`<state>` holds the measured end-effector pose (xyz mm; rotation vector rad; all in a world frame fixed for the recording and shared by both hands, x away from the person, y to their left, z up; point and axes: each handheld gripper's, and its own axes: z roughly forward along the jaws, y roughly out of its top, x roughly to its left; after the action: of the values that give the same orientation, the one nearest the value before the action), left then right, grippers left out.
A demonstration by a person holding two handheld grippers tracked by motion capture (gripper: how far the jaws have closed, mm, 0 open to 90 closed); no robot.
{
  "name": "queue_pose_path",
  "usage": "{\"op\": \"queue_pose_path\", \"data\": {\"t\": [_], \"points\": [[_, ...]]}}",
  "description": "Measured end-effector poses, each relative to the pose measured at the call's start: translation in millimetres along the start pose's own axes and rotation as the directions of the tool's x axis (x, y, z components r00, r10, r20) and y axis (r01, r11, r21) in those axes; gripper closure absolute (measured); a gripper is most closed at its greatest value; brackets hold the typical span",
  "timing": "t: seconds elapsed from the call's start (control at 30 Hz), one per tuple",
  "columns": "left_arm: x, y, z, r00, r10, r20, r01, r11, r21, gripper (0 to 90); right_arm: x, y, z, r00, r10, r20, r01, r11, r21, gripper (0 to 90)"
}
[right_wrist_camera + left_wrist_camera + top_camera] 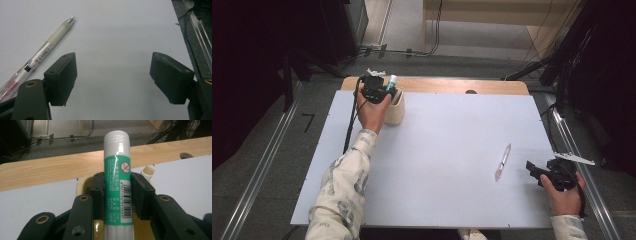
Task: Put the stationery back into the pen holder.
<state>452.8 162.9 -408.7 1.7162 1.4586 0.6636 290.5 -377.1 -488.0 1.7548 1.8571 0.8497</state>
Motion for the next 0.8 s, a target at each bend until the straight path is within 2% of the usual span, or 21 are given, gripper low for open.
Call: {"op": "queue_pose_path", "data": {"t": [0.37,0.43,0.5,0.8], "points": [[0.5,-6.1,1.3,0.9999,0.007,-0.009,-0.007,0.9999,0.007,65.4,0.0,0.0,0.0,1.0,0.0,-0.001,0.0,1.0,0.0,20.5],[-0.6,-6.0,0.1,0.9999,0.006,-0.009,-0.006,1.0,0.003,57.8,0.0,0.0,0.0,1.0,-0.001,0.0,0.001,1.0,0.0,20.5],[-1.7,-5.5,-2.0,0.9999,0.012,-0.003,-0.012,0.9999,0.007,54.9,0.2,0.0,0.0,1.0,-0.001,0.0,0.001,1.0,0.0,20.5],[-4.9,-6.1,-9.0,0.9997,0.024,-0.006,-0.024,0.9996,0.016,53.1,0.5,0.0,-0.5,1.0,-0.003,-0.001,0.003,1.0,-0.003,20.5]]}}
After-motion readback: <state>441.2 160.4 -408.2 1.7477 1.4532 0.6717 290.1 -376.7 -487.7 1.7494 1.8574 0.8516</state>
